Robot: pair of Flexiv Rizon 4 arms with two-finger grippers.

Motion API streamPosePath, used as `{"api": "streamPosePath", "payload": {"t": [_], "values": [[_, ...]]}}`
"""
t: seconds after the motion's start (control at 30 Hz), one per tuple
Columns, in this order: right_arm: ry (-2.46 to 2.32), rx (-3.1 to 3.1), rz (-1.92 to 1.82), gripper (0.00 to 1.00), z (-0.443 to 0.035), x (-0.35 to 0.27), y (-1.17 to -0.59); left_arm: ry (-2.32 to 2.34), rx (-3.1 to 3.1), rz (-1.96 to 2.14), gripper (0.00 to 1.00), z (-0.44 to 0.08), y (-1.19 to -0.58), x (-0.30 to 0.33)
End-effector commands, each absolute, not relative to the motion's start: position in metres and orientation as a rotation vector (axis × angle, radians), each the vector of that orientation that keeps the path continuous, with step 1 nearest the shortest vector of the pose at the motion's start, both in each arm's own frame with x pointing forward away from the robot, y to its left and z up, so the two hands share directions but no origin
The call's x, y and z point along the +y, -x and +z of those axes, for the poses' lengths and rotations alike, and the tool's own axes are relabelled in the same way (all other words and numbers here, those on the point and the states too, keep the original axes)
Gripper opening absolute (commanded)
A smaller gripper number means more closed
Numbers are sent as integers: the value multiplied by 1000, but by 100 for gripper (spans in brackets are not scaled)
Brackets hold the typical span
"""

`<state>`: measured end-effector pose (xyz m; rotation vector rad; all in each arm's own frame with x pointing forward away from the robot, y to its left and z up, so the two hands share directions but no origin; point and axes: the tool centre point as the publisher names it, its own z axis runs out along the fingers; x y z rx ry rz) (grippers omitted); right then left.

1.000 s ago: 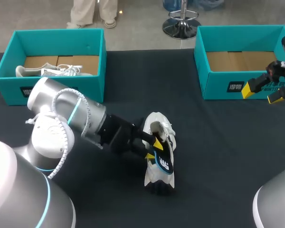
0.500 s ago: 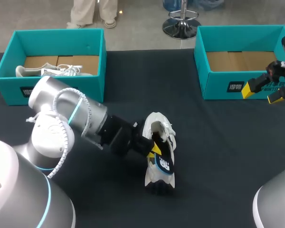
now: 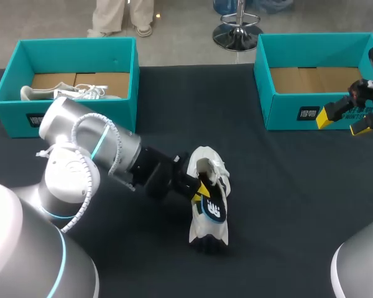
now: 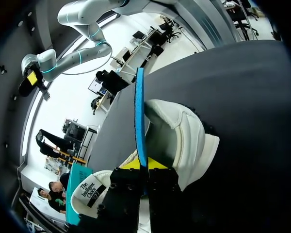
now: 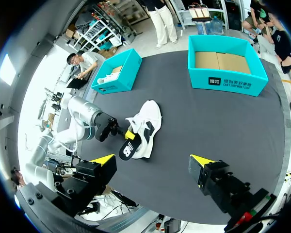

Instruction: Take the shoe out of the shoebox, open the shoe tongue, remove and reinsert the insole, then place the shoe into the shoebox

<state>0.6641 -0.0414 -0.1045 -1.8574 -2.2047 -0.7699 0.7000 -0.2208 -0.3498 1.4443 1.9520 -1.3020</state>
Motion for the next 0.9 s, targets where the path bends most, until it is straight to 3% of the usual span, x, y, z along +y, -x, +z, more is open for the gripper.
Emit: {"api": "streamPosePath", "payload": {"t": [0.03, 0.1, 0.17, 0.23, 0.3, 0.67, 0.73, 0.8, 0.83, 0.9], "values": [[1857, -2204, -758, 100, -104, -40, -668, -1451, 1957, -1304, 0, -355, -699, -226], [1857, -2204, -758, 100, -104, -40, -668, -1452, 1958, -1309, 0, -354, -697, -226], [1857, -2204, -758, 100, -104, -40, -668, -1451, 1955, -1316, 29, -352, -695, -225], [1857, -2204, -758, 100, -104, -40, -668, -1452, 1952, -1318, 37, -350, -693, -224], [1857, -2204, -758, 100, -104, -40, -668, -1453, 1945, -1323, 40, -347, -690, -223], [1857, -2204, -758, 100, -104, -40, -668, -1459, 1917, -1351, 31, -336, -680, -222], [1857, -2204, -758, 100, -104, -40, -668, -1463, 1918, -1353, 25, -336, -678, -222], [1857, -2204, -758, 100, -104, -40, -668, -1468, 1921, -1355, 13, -337, -677, -223], [1857, -2204, -758, 100, -104, -40, -668, -1469, 1922, -1356, 0, -338, -677, -223], [1857, -2204, -758, 100, -104, -40, -668, -1469, 1924, -1358, 0, -338, -677, -223]]}}
